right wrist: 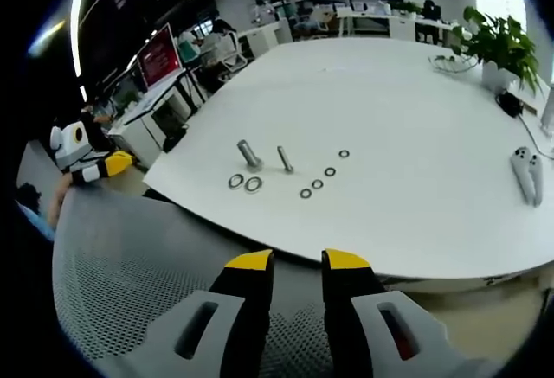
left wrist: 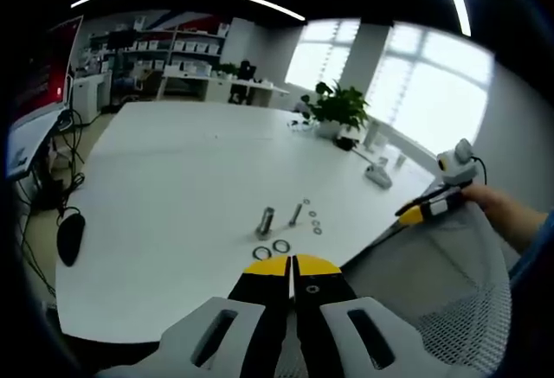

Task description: Place the washer onto the threaded stud by aligning its center hole with the stud, sliding it down to the base, and recovering from edge contact or off-axis alignment until the washer reaches the visible bottom stop.

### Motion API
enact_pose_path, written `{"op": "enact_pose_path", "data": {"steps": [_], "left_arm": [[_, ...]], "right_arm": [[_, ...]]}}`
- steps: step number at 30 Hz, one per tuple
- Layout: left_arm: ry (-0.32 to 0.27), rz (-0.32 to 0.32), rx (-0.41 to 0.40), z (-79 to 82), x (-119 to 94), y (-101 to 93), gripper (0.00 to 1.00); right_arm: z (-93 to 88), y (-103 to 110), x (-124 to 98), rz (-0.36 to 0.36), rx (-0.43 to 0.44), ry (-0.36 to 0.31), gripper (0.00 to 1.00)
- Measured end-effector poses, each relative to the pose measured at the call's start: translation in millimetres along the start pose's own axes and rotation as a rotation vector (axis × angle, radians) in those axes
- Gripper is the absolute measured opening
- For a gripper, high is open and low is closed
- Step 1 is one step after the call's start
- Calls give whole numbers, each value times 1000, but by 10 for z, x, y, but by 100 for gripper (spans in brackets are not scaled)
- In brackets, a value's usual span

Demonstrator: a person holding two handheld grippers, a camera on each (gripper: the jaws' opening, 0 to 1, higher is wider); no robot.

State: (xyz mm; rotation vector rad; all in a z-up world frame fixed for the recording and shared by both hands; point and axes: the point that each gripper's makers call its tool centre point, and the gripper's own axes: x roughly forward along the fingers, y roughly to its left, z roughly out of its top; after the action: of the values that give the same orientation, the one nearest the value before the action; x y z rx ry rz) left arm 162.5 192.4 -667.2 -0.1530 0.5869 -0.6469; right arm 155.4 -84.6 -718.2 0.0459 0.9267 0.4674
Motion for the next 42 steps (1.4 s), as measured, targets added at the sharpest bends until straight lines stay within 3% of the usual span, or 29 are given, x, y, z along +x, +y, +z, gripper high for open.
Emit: {"op": "enact_pose_path", "data": {"steps": [11,18,29,33,36,39,42], "left_arm": [[33,-20,14,-56,6,-55,0],[47,-17,28,-81,-1,-73,0],[36,67,-16,-47,-4,33,0],[49,33,11,-43,31,-38,0],[54,85,-44,-83,-1,83,0],[46,88,-52,-48,10,143,0],[48,76,-57,-60,9,120,0]], "right_arm": [[-9,20,-11,13,5,-7,24],[31,47,-51,29,29,-59,24],[28,64,-21,72,13,-29,20],[15,129,-2,122,-39,-8,20],[30,120,-5,101,-18,-24,20],[-38,203,0,149,-85,27,20],[-19,198,4,140,-78,14,20]]}}
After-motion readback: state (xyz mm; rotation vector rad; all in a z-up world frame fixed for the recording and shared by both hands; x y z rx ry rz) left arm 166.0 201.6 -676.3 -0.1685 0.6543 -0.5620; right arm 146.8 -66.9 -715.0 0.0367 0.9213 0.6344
